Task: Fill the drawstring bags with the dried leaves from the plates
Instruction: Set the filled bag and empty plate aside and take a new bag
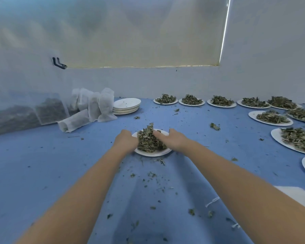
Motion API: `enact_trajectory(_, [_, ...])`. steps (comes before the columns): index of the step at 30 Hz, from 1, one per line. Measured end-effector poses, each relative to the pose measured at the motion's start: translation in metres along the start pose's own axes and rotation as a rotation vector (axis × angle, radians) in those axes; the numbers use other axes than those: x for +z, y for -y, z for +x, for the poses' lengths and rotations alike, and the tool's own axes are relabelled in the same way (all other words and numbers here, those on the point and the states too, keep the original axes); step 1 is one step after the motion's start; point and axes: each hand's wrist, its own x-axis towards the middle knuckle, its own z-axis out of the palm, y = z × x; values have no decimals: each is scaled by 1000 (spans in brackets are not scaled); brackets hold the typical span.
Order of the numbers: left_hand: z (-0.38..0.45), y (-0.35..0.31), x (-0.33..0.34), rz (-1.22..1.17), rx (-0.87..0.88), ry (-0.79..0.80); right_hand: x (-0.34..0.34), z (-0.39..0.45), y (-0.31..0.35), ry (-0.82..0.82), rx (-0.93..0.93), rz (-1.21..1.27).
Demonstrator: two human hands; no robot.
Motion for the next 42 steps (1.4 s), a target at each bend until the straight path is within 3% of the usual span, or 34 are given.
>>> enact_trajectory(4, [-4,-5,2,41,6,33,-3,-4,-1,-14,-9,43])
enact_trajectory(9, [-24,-27,6,161,67,-47,-19,-25,6,-72,-62,38])
enact_trajectory(13, [-48,-52,16,101,178,-50,-36,-56,8,-117,-99,19])
enact_trajectory(20, [-131,-90,29,51,421,134,-69,-136,-17,-104,-78,-132])
enact_trajectory(26, [-192,-103,64,-26,525,291,-97,-202,-59,-155,-94,-334])
enact_trajectory(29, [-213,-107,85,-103,605,273,-110,-228,-86,-238,-132,-536])
enact_trajectory(32, [-221,-113,109,34,698,231,-120,-245,-114,-249,-117,-623])
enact_trajectory(37, [-223,-117,138,157,737,151,-117,-249,-142,-248,-86,-660])
enact_trajectory(42, [-219,-113,140,113,754,22,-118,-241,-142,-379,-230,-573])
